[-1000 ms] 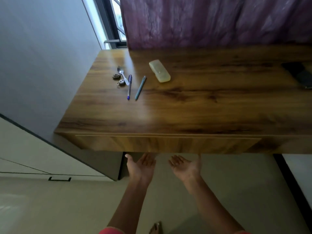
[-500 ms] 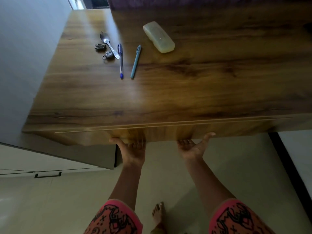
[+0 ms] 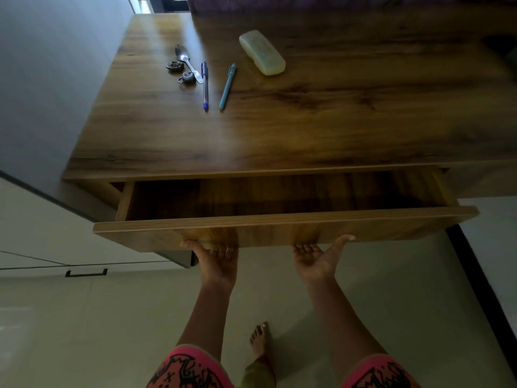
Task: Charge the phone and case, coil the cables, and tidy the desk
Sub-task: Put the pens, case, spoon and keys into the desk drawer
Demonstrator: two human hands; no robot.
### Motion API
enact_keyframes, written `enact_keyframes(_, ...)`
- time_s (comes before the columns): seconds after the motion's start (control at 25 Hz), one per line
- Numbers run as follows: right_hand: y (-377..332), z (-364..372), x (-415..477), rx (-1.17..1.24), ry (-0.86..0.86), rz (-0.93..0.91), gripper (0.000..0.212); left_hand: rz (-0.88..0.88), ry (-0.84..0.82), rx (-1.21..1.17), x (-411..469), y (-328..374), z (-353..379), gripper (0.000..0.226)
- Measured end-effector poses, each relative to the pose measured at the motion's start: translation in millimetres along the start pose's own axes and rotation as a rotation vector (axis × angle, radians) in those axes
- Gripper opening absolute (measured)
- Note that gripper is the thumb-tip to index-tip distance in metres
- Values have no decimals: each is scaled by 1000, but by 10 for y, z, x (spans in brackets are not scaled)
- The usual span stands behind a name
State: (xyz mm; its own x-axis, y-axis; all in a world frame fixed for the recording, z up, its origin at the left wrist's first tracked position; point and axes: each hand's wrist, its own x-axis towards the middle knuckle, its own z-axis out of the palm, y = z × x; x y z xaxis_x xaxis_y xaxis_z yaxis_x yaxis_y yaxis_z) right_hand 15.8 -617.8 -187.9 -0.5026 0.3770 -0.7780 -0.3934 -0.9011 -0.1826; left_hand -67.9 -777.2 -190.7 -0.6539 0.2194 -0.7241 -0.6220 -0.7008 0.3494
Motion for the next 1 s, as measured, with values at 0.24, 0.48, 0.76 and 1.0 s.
enact_keyframes(0.24, 66, -738, -599, -30, -4, 13, 109, -10, 40, 30, -649, -209, -636, 108)
enact_keyframes(0.48, 121, -1500, -1202, -49, -21, 38, 109, -8, 24, 54, -1294, -392, -1308, 111)
enact_keyframes(0.76, 156, -1976, -1654, -56, -38, 59, 108, -33, 44, 44, -1891, -506, -1613, 105)
enact_keyframes(1.0, 109, -2010, -1701, -86, -24, 74, 109, -40, 61, 55, -1890, -503, -1696, 108)
